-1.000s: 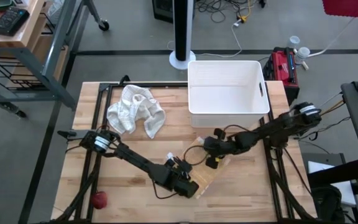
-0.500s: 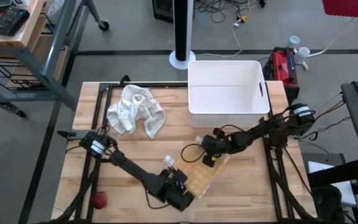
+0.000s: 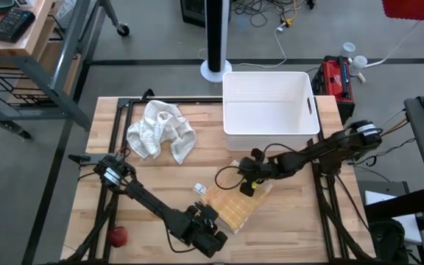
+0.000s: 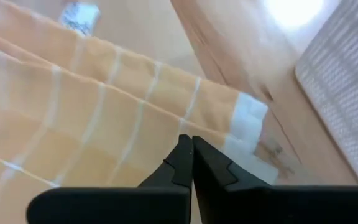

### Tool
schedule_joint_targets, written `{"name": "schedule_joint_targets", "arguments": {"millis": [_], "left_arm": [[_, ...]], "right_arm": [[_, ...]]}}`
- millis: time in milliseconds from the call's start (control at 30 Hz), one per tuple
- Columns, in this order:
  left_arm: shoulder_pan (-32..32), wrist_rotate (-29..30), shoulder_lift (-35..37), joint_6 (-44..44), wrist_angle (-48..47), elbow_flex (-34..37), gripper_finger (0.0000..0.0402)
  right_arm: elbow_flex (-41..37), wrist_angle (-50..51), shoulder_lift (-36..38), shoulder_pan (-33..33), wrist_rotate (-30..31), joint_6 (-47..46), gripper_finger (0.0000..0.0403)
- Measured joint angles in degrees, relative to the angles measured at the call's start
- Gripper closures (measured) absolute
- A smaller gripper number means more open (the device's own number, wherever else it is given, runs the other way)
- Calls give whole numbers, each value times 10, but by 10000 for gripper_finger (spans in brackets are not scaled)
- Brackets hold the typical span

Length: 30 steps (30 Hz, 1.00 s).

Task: Fold towel
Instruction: Stack the yellow squared towel on top of the white striped towel

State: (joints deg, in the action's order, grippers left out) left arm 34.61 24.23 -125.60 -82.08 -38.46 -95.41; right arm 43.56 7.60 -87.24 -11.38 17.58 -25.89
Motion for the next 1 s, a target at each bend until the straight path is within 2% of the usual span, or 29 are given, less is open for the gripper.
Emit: {"name": "schedule_joint_targets", "arguments": {"millis": [300,433,600,800,1000], "left_arm": [[-7,33,2,17,-17,-3,365],[-21,75,2,39,-19,8,365],[-34,63,2,51,-22,14,365],[-21,74,21,49,-50,-8,365],[-6,50,31,21,-55,-10,365]], "right_arm": [[2,16,47,-12,-2,3,403],[2,20,47,-20,-2,1,403],[2,36,47,-26,-1,0,403],[2,81,73,-28,0,-4,403],[2,198,124,-28,21,-35,403]]}}
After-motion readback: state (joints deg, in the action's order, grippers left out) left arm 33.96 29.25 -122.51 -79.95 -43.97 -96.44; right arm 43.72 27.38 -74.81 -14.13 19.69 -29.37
